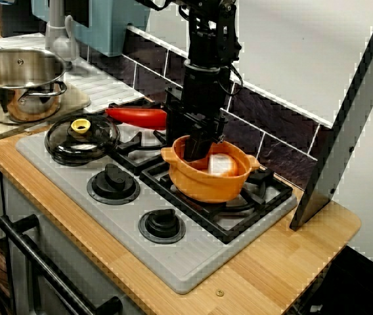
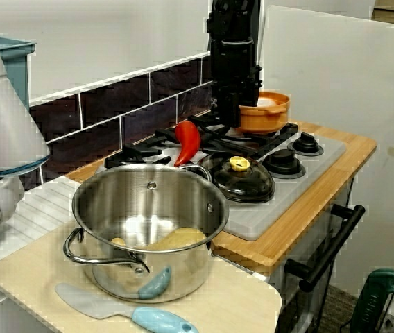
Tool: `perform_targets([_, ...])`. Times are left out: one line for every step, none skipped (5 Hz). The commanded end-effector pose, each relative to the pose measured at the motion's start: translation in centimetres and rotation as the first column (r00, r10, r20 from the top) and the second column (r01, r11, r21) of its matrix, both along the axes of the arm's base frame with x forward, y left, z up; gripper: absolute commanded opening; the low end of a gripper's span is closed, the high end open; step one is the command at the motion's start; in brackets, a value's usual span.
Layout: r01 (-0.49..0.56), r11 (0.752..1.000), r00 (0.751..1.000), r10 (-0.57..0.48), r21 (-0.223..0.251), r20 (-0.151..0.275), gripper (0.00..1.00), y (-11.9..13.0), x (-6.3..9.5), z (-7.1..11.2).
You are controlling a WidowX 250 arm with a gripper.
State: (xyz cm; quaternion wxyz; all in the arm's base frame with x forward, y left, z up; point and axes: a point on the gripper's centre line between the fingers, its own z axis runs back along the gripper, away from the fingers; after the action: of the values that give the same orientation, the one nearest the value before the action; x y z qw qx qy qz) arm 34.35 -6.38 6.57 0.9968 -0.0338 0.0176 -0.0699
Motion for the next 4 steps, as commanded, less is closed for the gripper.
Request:
perform_targets([-0.011, 1.000, 0.999, 0.012, -0.009, 0.032, 1.00, 0.77, 0.77, 0.87])
perform_targets([-0.007, 1.000, 0.999, 0.008, -0.011, 0.044, 1.00, 0.85, 0.63, 1.09])
perform_targets([-0.015, 1.000, 0.998, 0.016, -0.025, 0.056, 1.00, 1.46, 0.66, 1.61])
perform_targets([-0.014, 1.000, 0.999, 0.016, -0.027, 0.052, 1.00, 1.61, 0.82, 1.59])
